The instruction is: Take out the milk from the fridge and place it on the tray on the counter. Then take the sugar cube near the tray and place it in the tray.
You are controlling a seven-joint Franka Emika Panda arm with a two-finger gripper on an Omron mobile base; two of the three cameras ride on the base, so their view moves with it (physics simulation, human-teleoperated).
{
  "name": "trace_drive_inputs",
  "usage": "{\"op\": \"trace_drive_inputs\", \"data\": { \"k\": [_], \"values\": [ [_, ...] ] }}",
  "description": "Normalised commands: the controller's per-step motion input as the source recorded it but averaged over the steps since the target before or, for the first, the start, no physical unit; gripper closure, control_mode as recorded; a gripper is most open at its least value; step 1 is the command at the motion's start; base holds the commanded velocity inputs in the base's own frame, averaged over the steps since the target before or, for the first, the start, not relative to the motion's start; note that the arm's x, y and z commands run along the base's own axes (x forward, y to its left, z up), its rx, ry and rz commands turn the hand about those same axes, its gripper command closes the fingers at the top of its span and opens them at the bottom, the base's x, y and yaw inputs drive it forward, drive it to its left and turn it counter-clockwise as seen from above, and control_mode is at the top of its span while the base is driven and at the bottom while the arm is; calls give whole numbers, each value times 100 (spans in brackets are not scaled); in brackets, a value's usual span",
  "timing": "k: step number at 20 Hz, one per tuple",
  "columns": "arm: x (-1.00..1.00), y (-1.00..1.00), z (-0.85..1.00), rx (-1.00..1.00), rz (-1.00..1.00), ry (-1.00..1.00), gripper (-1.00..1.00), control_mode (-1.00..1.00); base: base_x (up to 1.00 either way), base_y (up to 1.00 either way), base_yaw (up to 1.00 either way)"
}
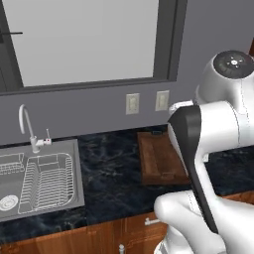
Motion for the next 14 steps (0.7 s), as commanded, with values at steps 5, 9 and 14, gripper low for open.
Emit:
{"op": "trace_drive_inputs", "data": {
  "k": [5,9,14],
  "values": [
    [77,-11,-7,12,0,-11,100,-100,0,0,0],
    [65,-17,-55,4,8,-17,100,-100,0,0,0],
    [57,-29,-66,0,25,-12,100,-100,0,0,0]
  ]
}}
